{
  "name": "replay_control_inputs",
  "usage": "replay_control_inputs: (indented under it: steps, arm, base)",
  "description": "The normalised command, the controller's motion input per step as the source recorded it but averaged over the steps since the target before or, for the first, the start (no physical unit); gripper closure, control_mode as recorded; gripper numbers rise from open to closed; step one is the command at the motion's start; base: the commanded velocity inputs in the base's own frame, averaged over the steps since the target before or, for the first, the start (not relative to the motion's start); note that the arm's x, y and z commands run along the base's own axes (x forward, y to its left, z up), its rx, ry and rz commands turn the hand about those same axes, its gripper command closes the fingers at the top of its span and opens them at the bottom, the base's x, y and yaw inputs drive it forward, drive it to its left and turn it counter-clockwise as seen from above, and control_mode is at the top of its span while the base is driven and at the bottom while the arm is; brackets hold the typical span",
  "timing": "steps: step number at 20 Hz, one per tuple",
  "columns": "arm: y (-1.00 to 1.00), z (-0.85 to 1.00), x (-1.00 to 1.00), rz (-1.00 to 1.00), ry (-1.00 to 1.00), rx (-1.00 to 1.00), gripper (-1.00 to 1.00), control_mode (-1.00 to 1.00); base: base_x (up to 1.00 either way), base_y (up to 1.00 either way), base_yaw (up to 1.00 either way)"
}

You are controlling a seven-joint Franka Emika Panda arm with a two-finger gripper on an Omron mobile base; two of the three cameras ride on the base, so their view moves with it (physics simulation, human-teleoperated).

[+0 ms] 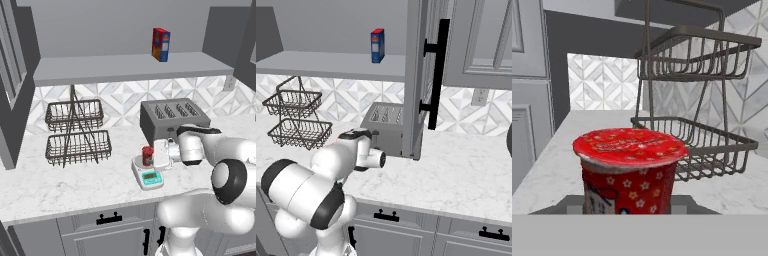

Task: Pick the yogurt and place it on the digital scale for weighing, and close the cabinet.

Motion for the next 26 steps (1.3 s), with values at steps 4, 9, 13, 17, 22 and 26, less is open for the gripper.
replay_control_inputs:
  steps: [4, 9, 13, 17, 22, 26]
  arm:
    - [0.0, -0.07, 0.34, 0.0, 0.0, 0.0, 1.0, -1.0]
    - [0.04, -0.37, 0.1, 0.0, -0.01, 0.0, 1.0, -1.0]
    - [0.06, -0.53, 0.0, 0.0, -0.02, 0.0, 1.0, -1.0]
    - [0.01, -0.3, -0.11, 0.0, 0.0, 0.0, -1.0, -1.0]
    - [0.0, -0.02, -0.15, 0.0, 0.0, 0.0, -1.0, -1.0]
    - [0.0, 0.0, -0.22, 0.0, 0.0, 0.0, -1.0, -1.0]
  base:
    - [0.0, 0.0, 0.0]
    - [0.0, 0.0, 0.0]
    - [0.0, 0.0, 0.0]
    - [0.0, 0.0, 0.0]
    - [0.0, 0.0, 0.0]
    - [0.0, 0.0, 0.0]
